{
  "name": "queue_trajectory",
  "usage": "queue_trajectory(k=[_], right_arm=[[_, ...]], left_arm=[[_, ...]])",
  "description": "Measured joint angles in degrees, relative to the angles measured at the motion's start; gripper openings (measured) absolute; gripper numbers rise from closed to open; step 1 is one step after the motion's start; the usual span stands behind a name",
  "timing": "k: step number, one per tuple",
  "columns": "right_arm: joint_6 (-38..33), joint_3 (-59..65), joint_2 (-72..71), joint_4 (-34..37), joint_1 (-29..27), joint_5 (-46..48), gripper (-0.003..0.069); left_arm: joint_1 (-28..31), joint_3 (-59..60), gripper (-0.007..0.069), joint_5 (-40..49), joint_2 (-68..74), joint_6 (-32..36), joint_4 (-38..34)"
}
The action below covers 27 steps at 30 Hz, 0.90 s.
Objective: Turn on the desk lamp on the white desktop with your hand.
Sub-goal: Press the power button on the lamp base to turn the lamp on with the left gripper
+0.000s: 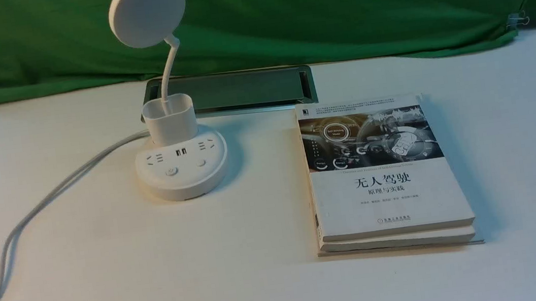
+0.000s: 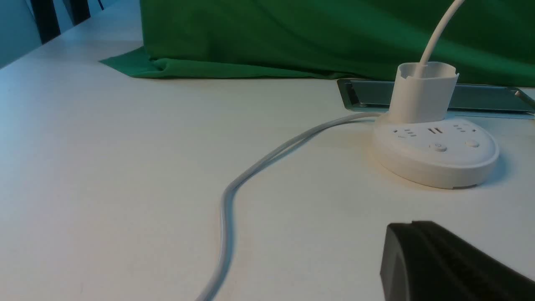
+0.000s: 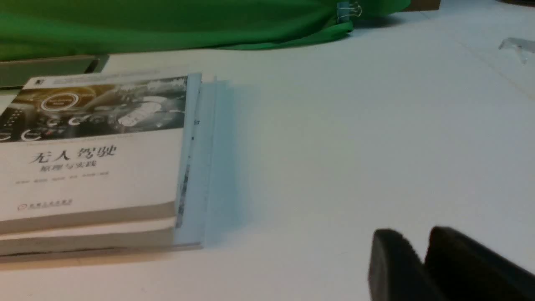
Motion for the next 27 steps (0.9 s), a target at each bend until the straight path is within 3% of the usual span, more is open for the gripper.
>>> queue_trajectory(k=[27], right_arm=[[0.06, 0.00, 0.00, 0.00, 0.00, -0.06, 0.0222]], left_arm=[[0.00, 0.00, 0.0002, 0.00, 0.00, 0.00, 0.00]])
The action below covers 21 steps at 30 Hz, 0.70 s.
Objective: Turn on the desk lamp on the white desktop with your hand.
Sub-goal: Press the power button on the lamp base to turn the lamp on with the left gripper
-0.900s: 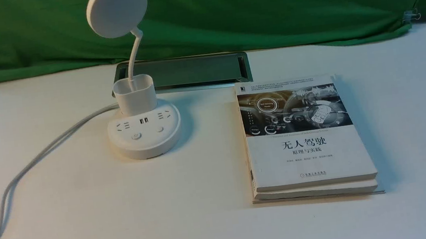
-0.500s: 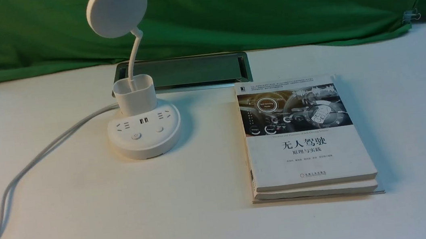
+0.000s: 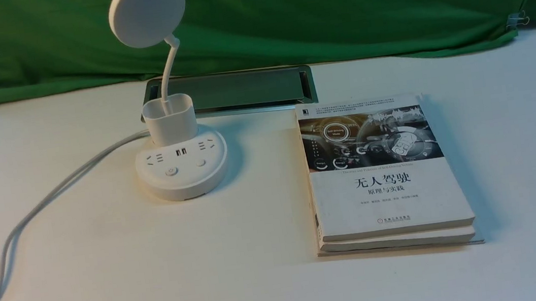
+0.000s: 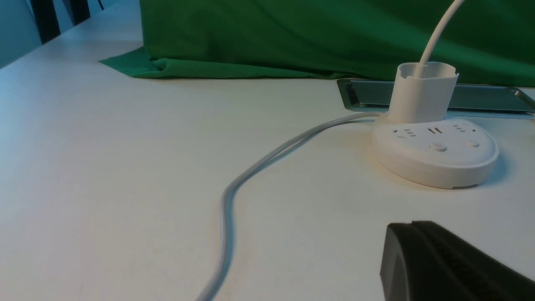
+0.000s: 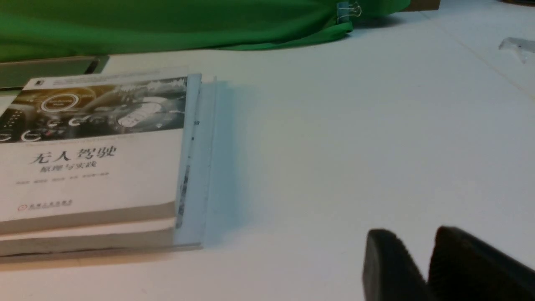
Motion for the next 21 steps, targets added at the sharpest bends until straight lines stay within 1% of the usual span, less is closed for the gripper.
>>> queue_trajectory(k=[4, 7, 9, 12, 13, 15, 16, 17, 18, 21], right_arm=[[0.00, 0.00, 0.00, 0.00, 0.00, 0.00, 0.0232], [0.00, 0.00, 0.00, 0.00, 0.00, 0.00, 0.0237], [0.00, 0.00, 0.00, 0.00, 0.00, 0.00, 0.0236], [0.00, 0.00, 0.00, 0.00, 0.00, 0.00, 0.0237], [0.00, 0.00, 0.00, 0.00, 0.00, 0.00, 0.0237], [0.00, 0.00, 0.00, 0.00, 0.00, 0.00, 0.0237], [0.00, 0.00, 0.00, 0.00, 0.00, 0.00, 0.0237], [0.00, 0.00, 0.00, 0.00, 0.00, 0.00, 0.0237], [0.00, 0.00, 0.00, 0.00, 0.00, 0.00, 0.0237], [0.00, 0.00, 0.00, 0.00, 0.00, 0.00, 0.0237]], left_arm=[[0.00, 0.00, 0.0002, -0.29, 0.00, 0.00, 0.81], [0.00, 0.00, 0.0002, -4.78, 0.00, 0.00, 1.99], [0.00, 0.00, 0.0002, -12.36, 0.00, 0.00, 1.99], [0.00, 0.00, 0.0002, -28.44, 0.00, 0.00, 1.99], [0.00, 0.00, 0.0002, -28.45, 0.00, 0.00, 1.99], [0.00, 0.00, 0.0002, -43.84, 0.00, 0.00, 1.99], [0.00, 0.00, 0.0002, -47.67, 0.00, 0.00, 1.99], [0.00, 0.00, 0.0002, -48.63, 0.00, 0.00, 1.99], [0.00, 0.00, 0.0002, -56.12, -0.05, -1.98, 2.69], [0.00, 0.00, 0.0002, -67.77, -0.05, -5.77, 3.86]])
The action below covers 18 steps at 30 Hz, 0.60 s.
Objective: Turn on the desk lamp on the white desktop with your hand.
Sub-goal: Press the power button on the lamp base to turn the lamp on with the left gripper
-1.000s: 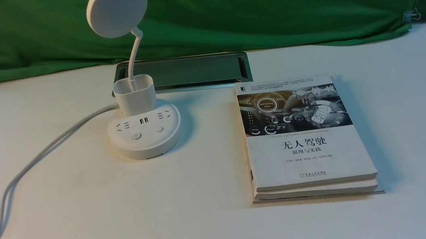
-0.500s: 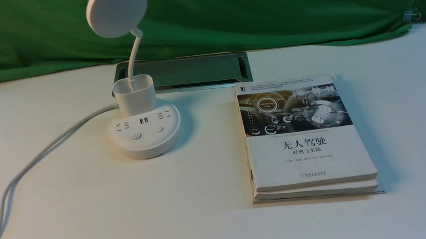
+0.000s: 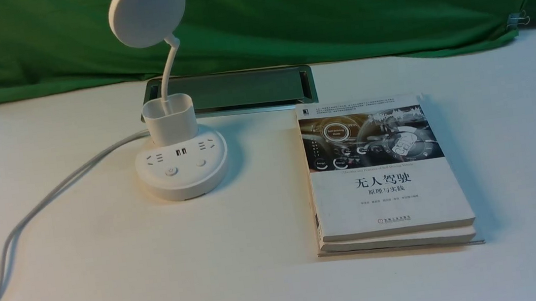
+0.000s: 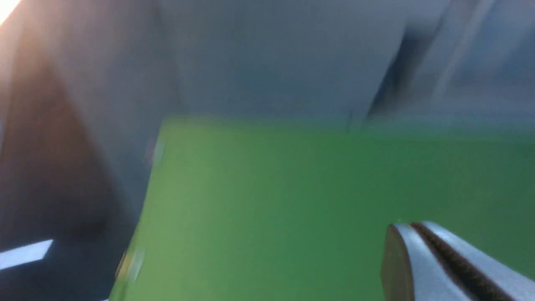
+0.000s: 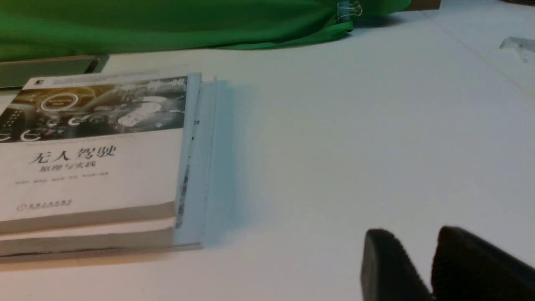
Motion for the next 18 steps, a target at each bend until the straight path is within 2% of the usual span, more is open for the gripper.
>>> queue_trajectory(k=[2, 6, 7, 8, 9, 10, 11, 14, 16, 18], right_arm=[[0.00, 0.00, 0.00, 0.00, 0.00, 0.00, 0.0237], [0.00, 0.00, 0.00, 0.00, 0.00, 0.00, 0.0237], [0.00, 0.00, 0.00, 0.00, 0.00, 0.08, 0.0238], [0.00, 0.00, 0.00, 0.00, 0.00, 0.08, 0.0238], [0.00, 0.00, 0.00, 0.00, 0.00, 0.04, 0.0238], [0.00, 0.00, 0.00, 0.00, 0.00, 0.04, 0.0238], [0.00, 0.00, 0.00, 0.00, 0.00, 0.04, 0.0238], [0.00, 0.00, 0.00, 0.00, 0.00, 0.04, 0.0238], [0.00, 0.00, 0.00, 0.00, 0.00, 0.04, 0.0238], [0.00, 0.00, 0.00, 0.00, 0.00, 0.04, 0.0238]], left_arm=[[0.00, -2.08, 0.0003, -3.09, -0.17, -2.97, 0.72], [0.00, -13.63, 0.0004, 8.79, -0.20, -6.77, 3.97], [0.00, -18.48, 0.0004, 16.43, 0.37, -7.75, 5.74], [0.00, -25.99, 0.0005, 31.98, 2.87, -8.52, 8.21], [0.00, -29.28, 0.0006, 37.21, 4.51, -8.71, 8.94], [0.00, -33.39, 0.0007, 46.89, 7.49, -8.77, 9.60], [0.00, -34.50, 0.0008, 49.88, 8.04, -8.77, 9.76], [0.00, -38.90, 0.0017, 68.26, 18.38, -8.90, 8.93], [0.00, -39.01, 0.0019, 71.42, 21.29, -8.90, 7.60], [0.00, -39.01, 0.0021, 77.28, 28.95, -8.90, 1.95]])
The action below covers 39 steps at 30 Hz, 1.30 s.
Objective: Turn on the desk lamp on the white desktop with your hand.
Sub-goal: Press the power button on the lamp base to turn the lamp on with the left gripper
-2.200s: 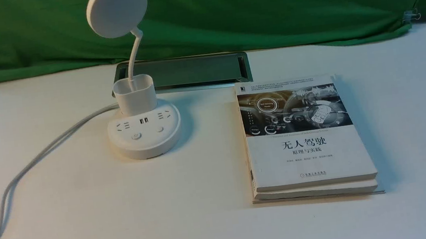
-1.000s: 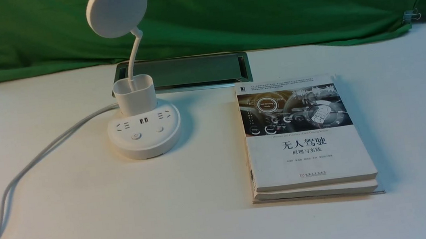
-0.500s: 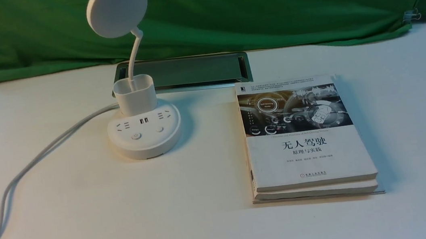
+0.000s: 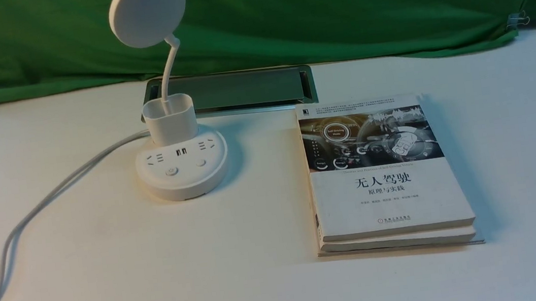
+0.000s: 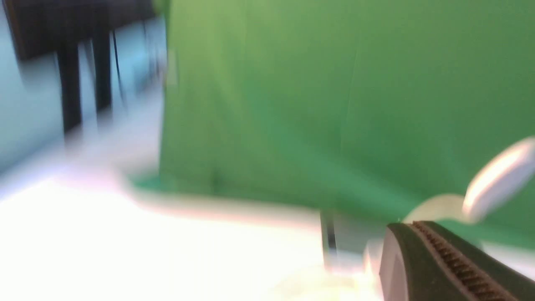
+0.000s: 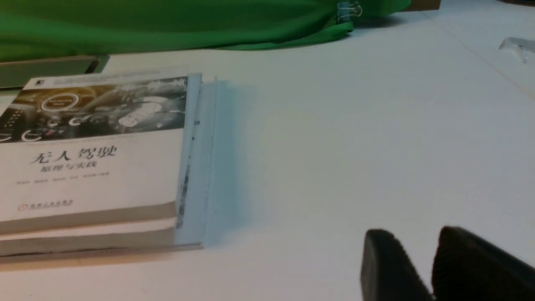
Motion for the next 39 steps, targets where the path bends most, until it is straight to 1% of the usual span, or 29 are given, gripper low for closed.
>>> queue_trajectory(k=[2, 3, 4, 6, 7, 8, 10, 11, 12, 13, 14, 15, 16, 17, 18, 19, 20, 21, 22, 25, 27, 33, 39], right_arm=[[0.00, 0.00, 0.00, 0.00, 0.00, 0.00, 0.0238], [0.00, 0.00, 0.00, 0.00, 0.00, 0.00, 0.0238], [0.00, 0.00, 0.00, 0.00, 0.00, 0.00, 0.0238], [0.00, 0.00, 0.00, 0.00, 0.00, 0.00, 0.0238], [0.00, 0.00, 0.00, 0.00, 0.00, 0.00, 0.0238], [0.00, 0.00, 0.00, 0.00, 0.00, 0.00, 0.0238], [0.00, 0.00, 0.00, 0.00, 0.00, 0.00, 0.0238], [0.00, 0.00, 0.00, 0.00, 0.00, 0.00, 0.0238], [0.00, 0.00, 0.00, 0.00, 0.00, 0.00, 0.0238], [0.00, 0.00, 0.00, 0.00, 0.00, 0.00, 0.0238], [0.00, 0.00, 0.00, 0.00, 0.00, 0.00, 0.0238], [0.00, 0.00, 0.00, 0.00, 0.00, 0.00, 0.0238], [0.00, 0.00, 0.00, 0.00, 0.00, 0.00, 0.0238], [0.00, 0.00, 0.00, 0.00, 0.00, 0.00, 0.0238], [0.00, 0.00, 0.00, 0.00, 0.00, 0.00, 0.0238], [0.00, 0.00, 0.00, 0.00, 0.00, 0.00, 0.0238], [0.00, 0.00, 0.00, 0.00, 0.00, -0.06, 0.0238], [0.00, 0.00, 0.00, 0.00, 0.00, -0.06, 0.0238], [0.00, 0.00, 0.00, 0.00, 0.00, -0.06, 0.0238], [0.00, 0.00, 0.00, 0.00, 0.00, -0.06, 0.0238], [0.00, 0.00, 0.00, 0.00, 0.00, -0.06, 0.0238], [0.00, 0.00, 0.00, 0.00, 0.00, -0.06, 0.0238], [0.00, 0.00, 0.00, 0.00, 0.00, -0.06, 0.0238]], left_arm=[[0.00, 0.00, 0.0021, 3.11, 5.63, 1.62, -6.82], [0.00, 0.00, 0.0021, 5.35, 9.53, 5.36, -11.84], [0.00, 0.00, 0.0021, 7.06, 12.21, 9.99, -17.96], [0.00, 0.00, 0.0021, 12.26, 19.81, 22.08, -32.49], [0.00, 0.00, 0.0021, 12.78, 20.53, 23.42, -34.05], [0.00, 0.00, 0.0021, 15.89, 24.79, 31.42, -44.33], [-2.15, -0.44, 0.0021, 21.10, 32.87, 44.11, -57.15], [-2.51, -0.44, 0.0021, 21.26, 33.48, 44.11, -57.16], [-5.25, -1.25, 0.0021, 21.34, 37.33, 46.57, -59.37], [-9.27, -2.22, 0.0021, 18.96, 40.21, 46.38, -58.46], [-9.27, -2.41, 0.0021, 18.97, 40.67, 46.20, -58.02], [-13.76, -3.79, 0.0021, 14.38, 43.86, 42.92, -53.18], [-18.05, -5.30, 0.0021, 10.54, 46.64, 38.15, -45.72], [-18.61, -5.30, 0.0021, 9.91, 47.10, 37.21, -45.72], [-22.51, -7.52, 0.0021, 5.38, 51.36, 28.60, -34.08], [-22.92, -7.81, 0.0021, 4.91, 51.36, 28.60, -32.68], [-25.40, -9.98, 0.0021, 1.85, 55.21, 21.26, -23.32], [-26.31, -12.22, 0.0021, 0.62, 58.02, 15.91, -16.21], [-26.79, -14.36, 0.0021, 0.22, 60.31, 11.70, -11.33], [-26.38, -21.45, 0.0021, 1.03, 66.61, 4.59, -3.10], [-25.57, -26.91, 0.0021, 2.72, 71.01, 3.87, -1.13], [-22.61, -39.56, 0.0021, 8.29, 81.16, 3.92, 0.15], [-21.13, -42.98, 0.0021, 9.71, 85.28, 3.67, 0.30]])
